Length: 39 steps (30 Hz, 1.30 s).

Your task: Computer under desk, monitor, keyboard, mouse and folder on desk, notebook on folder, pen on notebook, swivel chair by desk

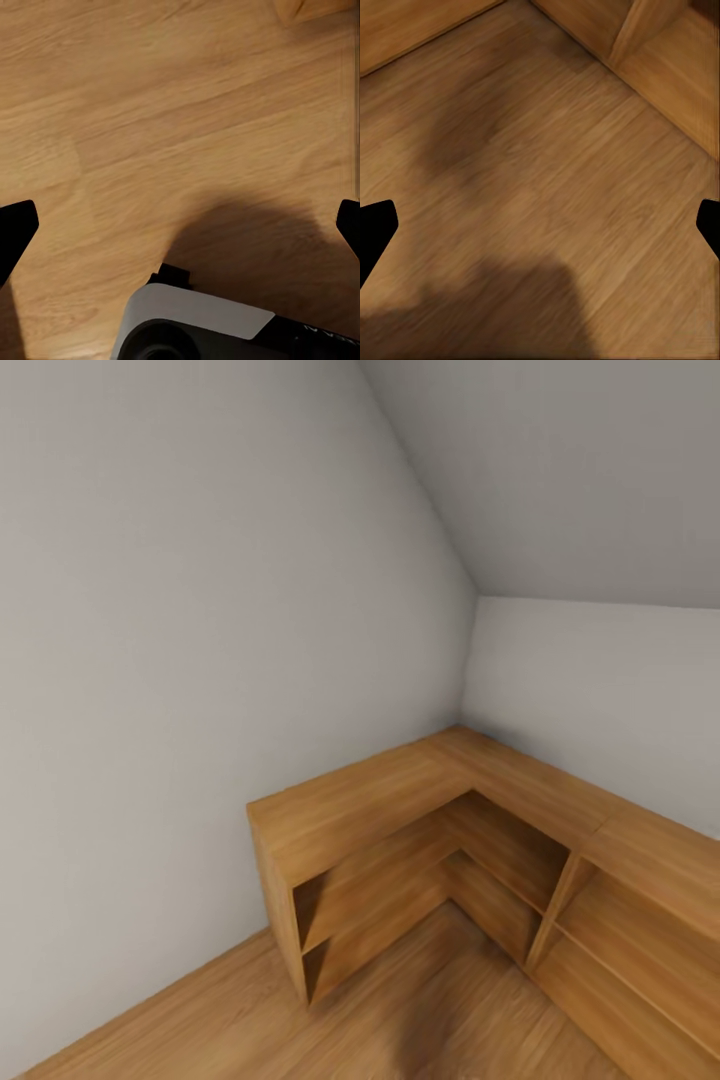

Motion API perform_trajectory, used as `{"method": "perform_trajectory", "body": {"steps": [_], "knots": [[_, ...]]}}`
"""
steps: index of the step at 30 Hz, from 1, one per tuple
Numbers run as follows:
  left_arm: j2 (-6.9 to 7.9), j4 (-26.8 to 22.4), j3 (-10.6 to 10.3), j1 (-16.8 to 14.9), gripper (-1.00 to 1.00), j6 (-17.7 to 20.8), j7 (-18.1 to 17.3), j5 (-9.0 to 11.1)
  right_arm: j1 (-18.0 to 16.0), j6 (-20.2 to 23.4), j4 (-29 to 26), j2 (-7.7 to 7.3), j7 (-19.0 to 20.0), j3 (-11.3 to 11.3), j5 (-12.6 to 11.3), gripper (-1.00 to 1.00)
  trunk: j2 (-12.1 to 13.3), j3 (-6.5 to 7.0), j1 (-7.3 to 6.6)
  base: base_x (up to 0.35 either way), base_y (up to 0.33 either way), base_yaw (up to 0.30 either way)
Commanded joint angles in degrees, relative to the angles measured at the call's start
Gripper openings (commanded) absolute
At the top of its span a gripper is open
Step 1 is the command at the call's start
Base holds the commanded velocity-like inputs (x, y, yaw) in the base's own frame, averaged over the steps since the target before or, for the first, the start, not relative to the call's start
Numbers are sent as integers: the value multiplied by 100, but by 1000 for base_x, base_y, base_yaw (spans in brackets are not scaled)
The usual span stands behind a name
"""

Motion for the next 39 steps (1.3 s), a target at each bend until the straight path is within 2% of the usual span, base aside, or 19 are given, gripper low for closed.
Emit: {"method": "perform_trajectory", "body": {"steps": [1, 26, 39], "knots": [[-3, -11, 12, 4, 100, -5, 2, 14, -6, -23, 11, 2, -11, 50, -49, 100, -4, -10, 0, 1, 0, -252], [-3, -11, 13, 7, 100, -7, 5, 21, -6, -30, 11, 2, -10, 46, -42, 100, -4, -46, 0, 6, 0, -281], [-3, -11, 14, 6, 100, -8, 0, 23, -6, -30, 11, 2, -9, 46, -36, 100, -4, -46, 0, 275, 8, -290]]}}
